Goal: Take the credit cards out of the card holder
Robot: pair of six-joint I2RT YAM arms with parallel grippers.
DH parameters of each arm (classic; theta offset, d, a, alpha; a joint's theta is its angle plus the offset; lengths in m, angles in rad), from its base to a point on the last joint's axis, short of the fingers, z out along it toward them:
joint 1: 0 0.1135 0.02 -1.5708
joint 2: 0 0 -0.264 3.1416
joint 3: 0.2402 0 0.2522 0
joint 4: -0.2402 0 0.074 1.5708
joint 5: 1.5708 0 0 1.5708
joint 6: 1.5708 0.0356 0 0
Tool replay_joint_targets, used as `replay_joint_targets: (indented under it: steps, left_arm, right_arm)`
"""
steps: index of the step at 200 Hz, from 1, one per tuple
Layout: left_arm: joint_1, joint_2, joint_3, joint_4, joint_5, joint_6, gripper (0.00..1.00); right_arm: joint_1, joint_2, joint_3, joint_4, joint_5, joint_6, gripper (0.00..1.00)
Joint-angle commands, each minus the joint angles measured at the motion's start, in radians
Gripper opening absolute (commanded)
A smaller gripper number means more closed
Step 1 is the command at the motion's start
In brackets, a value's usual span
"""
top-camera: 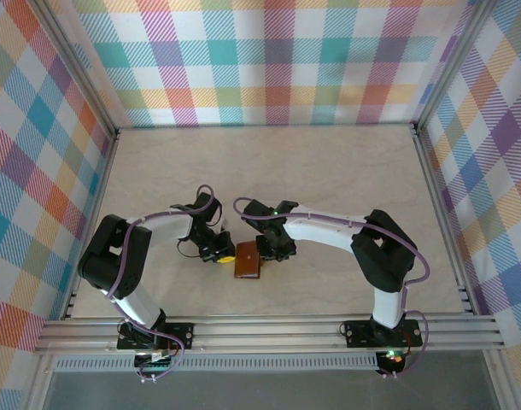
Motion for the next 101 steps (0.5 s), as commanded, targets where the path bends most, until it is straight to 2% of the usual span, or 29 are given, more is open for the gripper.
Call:
replay_joint_targets:
  steps: [1,51,83,101]
  left_arm:
    - [0.003,-0.036,-0.005,-0.100,-0.121,-0.006,0.18]
    - [-0.050,-0.109,0.078,-0.189,-0.159,-0.028,0.28]
    - [-0.118,-0.142,0.117,-0.197,-0.169,-0.080,0.40]
    - [-0.131,-0.165,0.107,-0.150,-0.124,-0.115,0.47]
  right_arm:
    - [-0.015,-0.047,-0.050,0.006,0.002,-0.008,0.27]
    - [-0.052,-0.126,-0.190,0.225,-0.102,0.005,0.11]
    - [-0.065,-0.218,-0.277,0.350,-0.162,0.013,0.07]
    - [-0.066,-0.265,-0.303,0.408,-0.203,0.021,0.07]
